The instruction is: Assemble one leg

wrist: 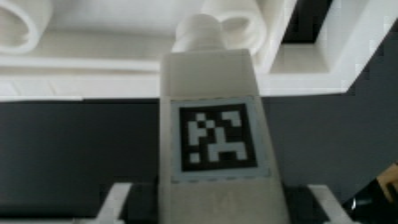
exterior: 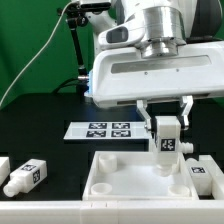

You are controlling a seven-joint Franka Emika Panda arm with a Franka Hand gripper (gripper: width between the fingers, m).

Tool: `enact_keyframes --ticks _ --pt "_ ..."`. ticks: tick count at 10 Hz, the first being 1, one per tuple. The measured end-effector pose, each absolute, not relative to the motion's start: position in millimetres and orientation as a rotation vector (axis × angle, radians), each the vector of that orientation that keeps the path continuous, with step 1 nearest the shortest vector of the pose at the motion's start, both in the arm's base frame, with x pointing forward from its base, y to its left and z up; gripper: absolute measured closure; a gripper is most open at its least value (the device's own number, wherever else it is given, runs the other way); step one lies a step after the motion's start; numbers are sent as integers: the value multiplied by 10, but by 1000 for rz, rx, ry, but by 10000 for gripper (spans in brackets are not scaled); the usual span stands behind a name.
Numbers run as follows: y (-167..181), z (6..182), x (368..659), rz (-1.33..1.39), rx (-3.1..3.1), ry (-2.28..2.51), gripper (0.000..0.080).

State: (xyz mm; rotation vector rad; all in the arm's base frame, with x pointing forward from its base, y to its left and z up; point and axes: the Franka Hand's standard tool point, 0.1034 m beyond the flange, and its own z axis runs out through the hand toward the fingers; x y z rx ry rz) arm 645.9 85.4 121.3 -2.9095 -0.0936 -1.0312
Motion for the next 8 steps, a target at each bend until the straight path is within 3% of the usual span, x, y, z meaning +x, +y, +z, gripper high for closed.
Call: enact_keyframes --ticks 2,8 --pt "925 1059 6379 -952 -2929 -104 514" --pt "1136 1029 6532 -990 -2902 -140 514"
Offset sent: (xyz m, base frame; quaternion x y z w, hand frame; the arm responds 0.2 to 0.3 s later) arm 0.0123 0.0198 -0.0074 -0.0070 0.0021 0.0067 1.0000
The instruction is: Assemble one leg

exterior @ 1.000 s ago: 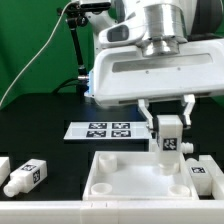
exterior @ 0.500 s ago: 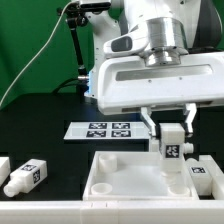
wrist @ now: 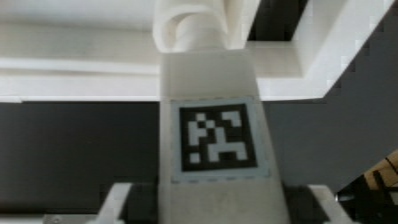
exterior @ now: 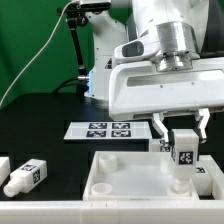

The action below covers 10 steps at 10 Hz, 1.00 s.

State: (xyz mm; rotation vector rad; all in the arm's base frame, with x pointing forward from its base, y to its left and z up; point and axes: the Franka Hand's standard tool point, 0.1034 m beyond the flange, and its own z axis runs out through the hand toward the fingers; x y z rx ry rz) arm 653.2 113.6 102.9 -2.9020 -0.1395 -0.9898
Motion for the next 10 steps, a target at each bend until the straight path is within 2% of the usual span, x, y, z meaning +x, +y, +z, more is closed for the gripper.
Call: enact_keyframes --ticks 10 --pt "1090 1027 6548 -1023 -2902 -159 514"
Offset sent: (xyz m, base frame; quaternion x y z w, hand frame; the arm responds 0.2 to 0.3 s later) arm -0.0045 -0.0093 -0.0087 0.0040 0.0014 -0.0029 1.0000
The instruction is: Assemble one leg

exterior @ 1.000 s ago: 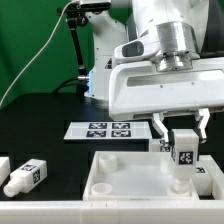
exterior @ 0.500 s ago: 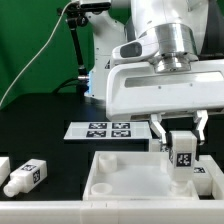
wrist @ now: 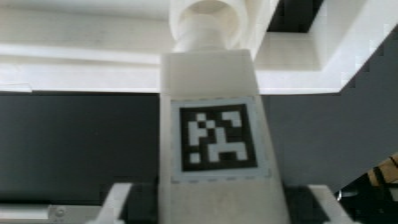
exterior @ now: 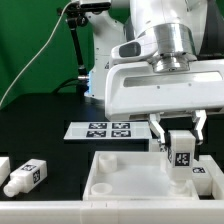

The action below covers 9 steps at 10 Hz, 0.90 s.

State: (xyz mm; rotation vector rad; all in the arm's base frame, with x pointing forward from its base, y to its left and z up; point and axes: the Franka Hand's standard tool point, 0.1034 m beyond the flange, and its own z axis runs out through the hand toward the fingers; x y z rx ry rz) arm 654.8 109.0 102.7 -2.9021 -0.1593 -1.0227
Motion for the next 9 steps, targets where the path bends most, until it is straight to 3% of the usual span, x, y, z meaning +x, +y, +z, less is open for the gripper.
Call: enact_keyframes --ticks 4,9 --pt "1087 914 6507 -994 -2913 -162 514" --pt "1084 903 6512 -1001 -2912 -161 514"
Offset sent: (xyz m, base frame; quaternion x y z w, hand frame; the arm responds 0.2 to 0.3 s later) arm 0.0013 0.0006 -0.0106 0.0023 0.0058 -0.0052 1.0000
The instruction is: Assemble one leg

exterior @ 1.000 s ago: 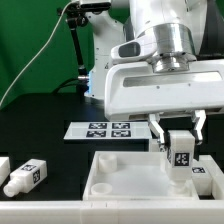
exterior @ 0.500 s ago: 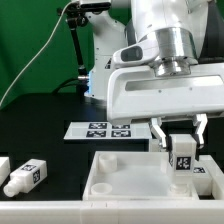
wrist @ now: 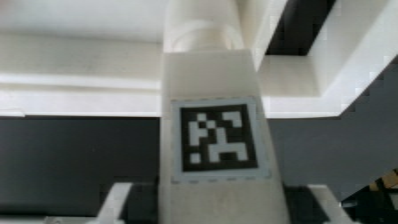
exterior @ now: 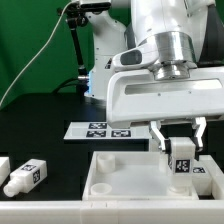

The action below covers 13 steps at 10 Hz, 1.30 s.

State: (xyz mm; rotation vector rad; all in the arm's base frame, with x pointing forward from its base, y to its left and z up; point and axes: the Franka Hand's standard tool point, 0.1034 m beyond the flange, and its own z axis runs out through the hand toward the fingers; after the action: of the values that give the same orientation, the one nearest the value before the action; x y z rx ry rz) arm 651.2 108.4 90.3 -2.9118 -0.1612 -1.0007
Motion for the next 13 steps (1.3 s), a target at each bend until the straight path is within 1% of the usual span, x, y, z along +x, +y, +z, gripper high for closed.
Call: enact_keyframes --ticks 1,2,3,4,5,7,8,9,10,11,12,13 --pt "1085 886 6504 -989 -2915 -162 514" --pt "1085 886 6503 -989 -2915 -162 351" --pt "1073 891 6508 -986 -2917 -163 225" --pt "1027 970 6538 -976 -2925 -174 225" --pt "1007 1067 6572 -989 -2922 -172 165" --pt "1008 1169 6585 -938 -2933 -175 154" --pt "1014 1161 6579 -931 -2934 -177 151" --pt "1033 1123 6555 -866 -2948 -181 151" --pt "1073 1095 6520 -712 -2973 -190 151" --pt "1082 1104 6531 -620 -2986 -196 151" --pt "1062 1063 6522 -546 -3002 -200 151" --pt "1049 1042 6480 -381 -3027 -207 151"
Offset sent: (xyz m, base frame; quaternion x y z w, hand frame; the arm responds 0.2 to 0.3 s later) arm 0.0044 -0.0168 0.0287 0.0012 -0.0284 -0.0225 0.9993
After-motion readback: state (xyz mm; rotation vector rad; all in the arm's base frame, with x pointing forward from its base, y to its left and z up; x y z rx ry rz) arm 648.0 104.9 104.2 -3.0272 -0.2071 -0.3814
